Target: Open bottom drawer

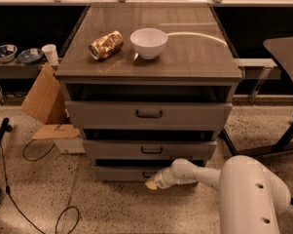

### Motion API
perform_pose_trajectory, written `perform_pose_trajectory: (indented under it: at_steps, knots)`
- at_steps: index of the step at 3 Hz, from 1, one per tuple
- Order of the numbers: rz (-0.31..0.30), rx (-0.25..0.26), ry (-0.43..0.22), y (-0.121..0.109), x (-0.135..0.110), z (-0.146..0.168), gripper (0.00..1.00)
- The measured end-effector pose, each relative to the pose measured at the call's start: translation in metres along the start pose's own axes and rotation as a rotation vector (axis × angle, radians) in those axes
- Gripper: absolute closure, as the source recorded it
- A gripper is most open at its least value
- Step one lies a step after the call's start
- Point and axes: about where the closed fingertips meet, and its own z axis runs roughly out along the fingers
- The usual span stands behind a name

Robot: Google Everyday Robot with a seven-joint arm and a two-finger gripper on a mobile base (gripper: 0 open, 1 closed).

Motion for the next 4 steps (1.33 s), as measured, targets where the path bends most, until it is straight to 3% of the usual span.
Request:
perform_pose_trajectory:
  at_steps: [1,2,3,4]
  knots:
    - [-0.011,0.017,-0.121,-0.003,-0.009,-0.004,1.0]
    - [-0.017,0.04,-0.194,-0.003,-0.013,-0.01,1.0]
    - [-0.016,0.058,-0.256,-0.004,-0.016,-0.014,1.0]
    - [-0.05,0.055,-0.272,-0.003,-0.043,-0.007,1.0]
